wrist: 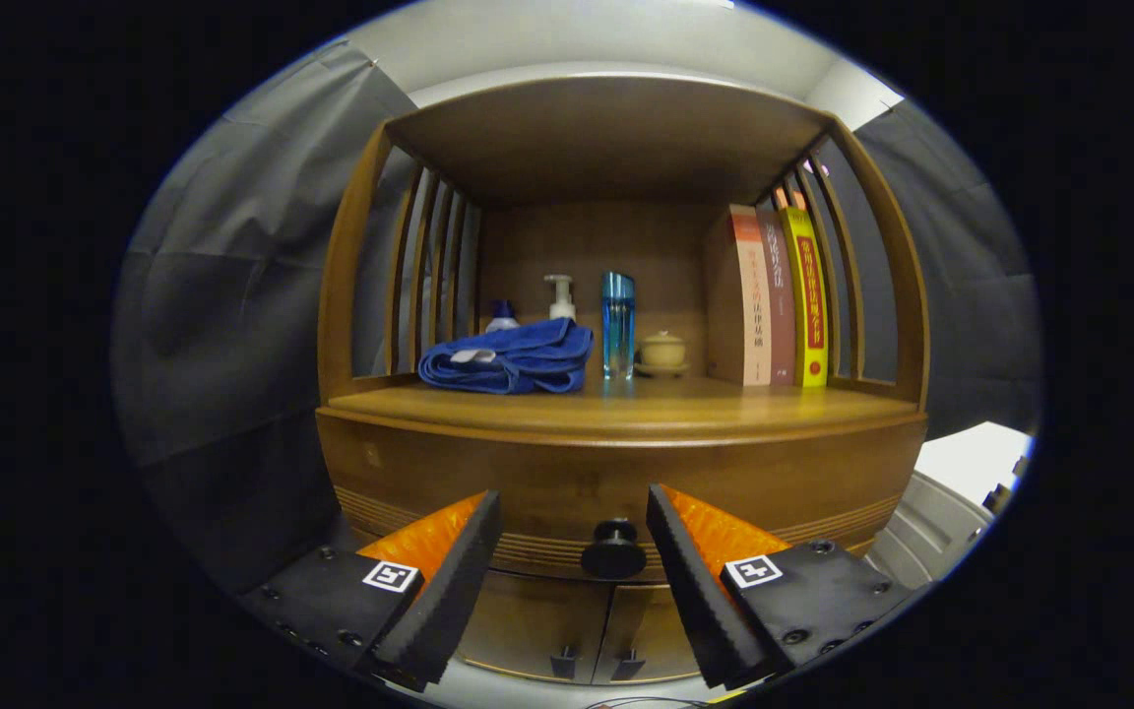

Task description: Pull open the drawer, take out the items inside it, and place them on the countertop above the cabinet.

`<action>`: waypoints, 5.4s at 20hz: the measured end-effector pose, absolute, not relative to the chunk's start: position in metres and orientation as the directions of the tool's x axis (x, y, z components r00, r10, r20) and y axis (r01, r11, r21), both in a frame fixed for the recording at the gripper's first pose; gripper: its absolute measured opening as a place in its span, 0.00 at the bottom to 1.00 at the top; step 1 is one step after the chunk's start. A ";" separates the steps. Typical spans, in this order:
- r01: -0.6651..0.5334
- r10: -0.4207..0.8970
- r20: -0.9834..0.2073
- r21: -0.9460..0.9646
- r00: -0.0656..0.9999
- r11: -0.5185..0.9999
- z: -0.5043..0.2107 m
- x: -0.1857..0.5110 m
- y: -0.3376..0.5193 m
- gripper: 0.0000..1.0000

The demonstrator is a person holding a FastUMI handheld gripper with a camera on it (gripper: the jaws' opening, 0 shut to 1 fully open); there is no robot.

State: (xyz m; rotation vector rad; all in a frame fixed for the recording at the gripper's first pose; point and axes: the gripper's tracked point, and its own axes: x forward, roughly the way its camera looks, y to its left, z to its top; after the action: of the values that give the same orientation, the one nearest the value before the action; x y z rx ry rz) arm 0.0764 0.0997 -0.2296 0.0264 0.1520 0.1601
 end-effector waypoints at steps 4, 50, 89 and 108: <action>-0.115 0.116 -0.160 0.018 0.980 0.993 -0.265 0.089 0.084 0.98; -0.024 0.025 -0.300 0.008 0.954 1.000 -0.240 -0.076 0.065 0.43; -0.162 0.085 -0.616 -0.070 0.783 0.984 -0.207 0.103 0.088 0.98; -0.097 0.119 -0.801 0.077 0.587 0.992 -0.293 0.079 0.092 0.27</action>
State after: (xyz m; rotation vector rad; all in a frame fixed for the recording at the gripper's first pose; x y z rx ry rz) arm 0.0793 0.0919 -0.2934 0.0261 0.9351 0.1260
